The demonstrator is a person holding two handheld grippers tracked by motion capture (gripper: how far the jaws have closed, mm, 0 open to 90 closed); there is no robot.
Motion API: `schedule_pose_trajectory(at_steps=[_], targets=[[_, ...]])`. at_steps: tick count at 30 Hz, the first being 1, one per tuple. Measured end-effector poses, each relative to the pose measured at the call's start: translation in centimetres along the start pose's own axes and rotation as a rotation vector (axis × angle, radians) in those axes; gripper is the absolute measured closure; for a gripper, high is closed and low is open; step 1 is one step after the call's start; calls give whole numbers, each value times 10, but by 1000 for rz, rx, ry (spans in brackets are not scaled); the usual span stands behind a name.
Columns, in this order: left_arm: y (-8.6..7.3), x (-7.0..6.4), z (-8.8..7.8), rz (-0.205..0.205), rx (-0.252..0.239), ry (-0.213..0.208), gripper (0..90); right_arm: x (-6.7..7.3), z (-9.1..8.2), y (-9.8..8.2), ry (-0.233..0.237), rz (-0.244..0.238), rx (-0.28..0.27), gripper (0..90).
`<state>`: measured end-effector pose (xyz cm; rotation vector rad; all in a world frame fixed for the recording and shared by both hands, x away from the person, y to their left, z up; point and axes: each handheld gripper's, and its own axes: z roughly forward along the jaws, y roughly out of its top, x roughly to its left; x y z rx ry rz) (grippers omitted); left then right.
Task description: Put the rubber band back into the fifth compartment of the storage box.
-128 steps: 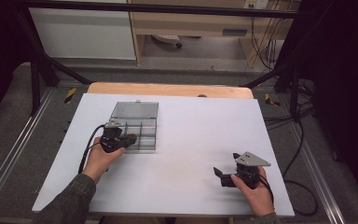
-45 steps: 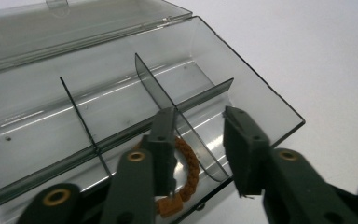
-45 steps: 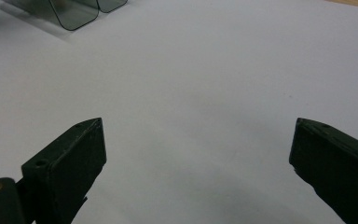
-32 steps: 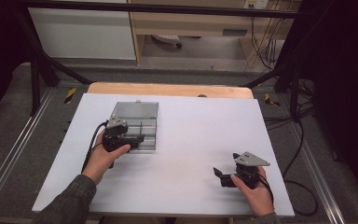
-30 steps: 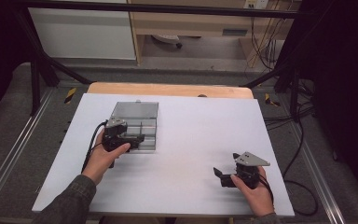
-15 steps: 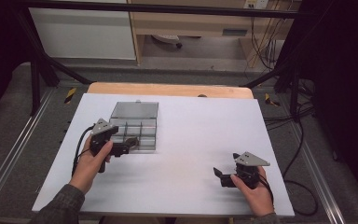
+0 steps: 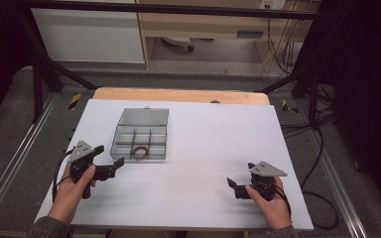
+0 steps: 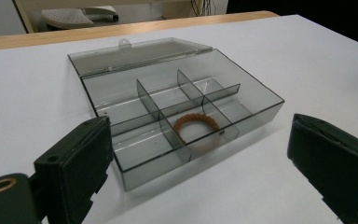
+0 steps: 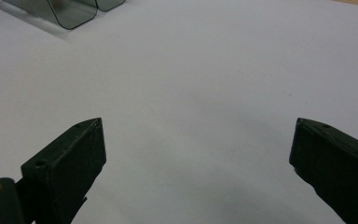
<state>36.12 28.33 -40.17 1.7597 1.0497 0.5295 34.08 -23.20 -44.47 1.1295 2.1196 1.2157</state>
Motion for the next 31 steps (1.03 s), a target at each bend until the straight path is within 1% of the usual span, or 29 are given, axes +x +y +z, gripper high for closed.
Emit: schedule_pose_trajectory(at_steps=[2, 6, 7, 8, 10, 12, 13, 15, 20, 24, 28, 29, 31], targets=[[-2, 0, -5, -4, -3, 2, 68, 0, 0, 0, -3, 0, -1, 39], [-8, -1, -14, -7, -5, 21, 68, -1, -1, 0, -6, 2, -4, 39], [-10, -2, -16, -6, -3, 19, 68, -2, -1, 0, -7, 2, -5, 39], [-13, -2, -18, -17, -5, 13, 68, -2, -1, 0, -8, 3, -7, 40], [-19, -3, -21, -25, 9, 9, 63, -3, -2, 0, -11, 4, -13, 40], [-24, -3, -23, -20, 17, 13, 65, -3, -2, 0, -13, 5, -17, 40], [-27, -2, -24, -15, 22, 15, 65, -3, -3, 0, -16, 6, -21, 40], [-31, 0, -26, -20, 31, 13, 66, -5, -4, 0, -20, 3, -24, 40], [-39, 6, -33, -34, 30, 23, 68, -9, -7, -1, -41, 6, -39, 39], [-45, 10, -38, -27, 36, 20, 69, -13, -11, -3, -64, 18, -48, 39], [-47, 8, -38, -30, 42, 10, 71, -18, -11, -5, -91, 34, -38, 38], [-46, 6, -37, -28, 42, 8, 71, -19, -10, -6, -98, 39, -28, 38], [-45, 1, -35, -11, 48, 1, 71, -19, -7, -8, -107, 46, 7, 36]])
